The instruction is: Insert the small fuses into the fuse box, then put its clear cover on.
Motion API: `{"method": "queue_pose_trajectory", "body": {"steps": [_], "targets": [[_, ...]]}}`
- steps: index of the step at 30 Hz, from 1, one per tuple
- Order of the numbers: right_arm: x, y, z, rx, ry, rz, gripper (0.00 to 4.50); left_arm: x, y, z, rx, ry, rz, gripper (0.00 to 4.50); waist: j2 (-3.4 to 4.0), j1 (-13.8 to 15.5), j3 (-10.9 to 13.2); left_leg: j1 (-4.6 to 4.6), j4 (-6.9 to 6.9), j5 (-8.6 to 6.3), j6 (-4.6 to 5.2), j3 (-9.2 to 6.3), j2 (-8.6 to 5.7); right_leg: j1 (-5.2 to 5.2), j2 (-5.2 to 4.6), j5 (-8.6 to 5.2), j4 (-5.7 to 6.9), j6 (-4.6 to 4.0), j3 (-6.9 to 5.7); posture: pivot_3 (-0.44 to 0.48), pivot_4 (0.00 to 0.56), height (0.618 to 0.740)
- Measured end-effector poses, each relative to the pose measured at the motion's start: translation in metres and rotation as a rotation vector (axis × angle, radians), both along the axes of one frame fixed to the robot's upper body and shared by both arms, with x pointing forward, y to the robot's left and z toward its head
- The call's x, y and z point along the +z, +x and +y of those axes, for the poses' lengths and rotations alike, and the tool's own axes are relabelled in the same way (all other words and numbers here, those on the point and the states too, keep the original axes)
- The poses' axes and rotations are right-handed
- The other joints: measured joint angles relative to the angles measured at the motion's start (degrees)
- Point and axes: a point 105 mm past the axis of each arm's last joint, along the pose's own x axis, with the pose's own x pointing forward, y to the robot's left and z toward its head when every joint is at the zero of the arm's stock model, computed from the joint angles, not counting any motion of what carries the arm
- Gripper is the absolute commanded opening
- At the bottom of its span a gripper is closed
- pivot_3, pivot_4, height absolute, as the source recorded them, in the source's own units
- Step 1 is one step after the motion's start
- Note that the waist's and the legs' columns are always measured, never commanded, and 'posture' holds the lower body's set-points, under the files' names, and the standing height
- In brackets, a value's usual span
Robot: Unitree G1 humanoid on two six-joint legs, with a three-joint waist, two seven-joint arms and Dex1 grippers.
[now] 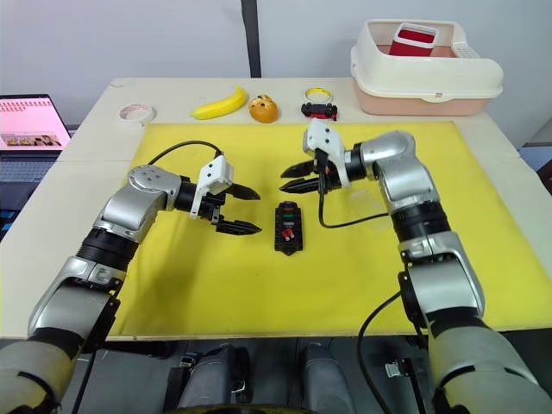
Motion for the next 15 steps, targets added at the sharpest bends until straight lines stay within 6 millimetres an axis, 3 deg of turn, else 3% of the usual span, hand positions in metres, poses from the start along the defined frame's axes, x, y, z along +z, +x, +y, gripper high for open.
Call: {"method": "queue_pose_trajectory", "body": {"steps": [9,15], "targets": [[-0.007,0.004,0.000,-0.065,0.061,0.022,0.03,0.000,0.000,0.000,-0.002,0.000,0.001,4.50,0.00,0.0,0.0,0.00,0.00,0.00,0.00,-0.01,0.00,0.00,0.01,0.00,0.00,0.00,0.00,0.000,0.150,0.739],[-0.024,0.008,-0.005,-0.099,0.037,0.091,0.03,0.000,0.000,0.000,-0.002,0.001,0.001,4.50,0.00,0.0,0.0,0.00,0.00,-0.01,0.01,0.00,0.00,0.00,0.00,0.00,-0.01,0.00,0.00,0.000,0.150,0.739]]}}
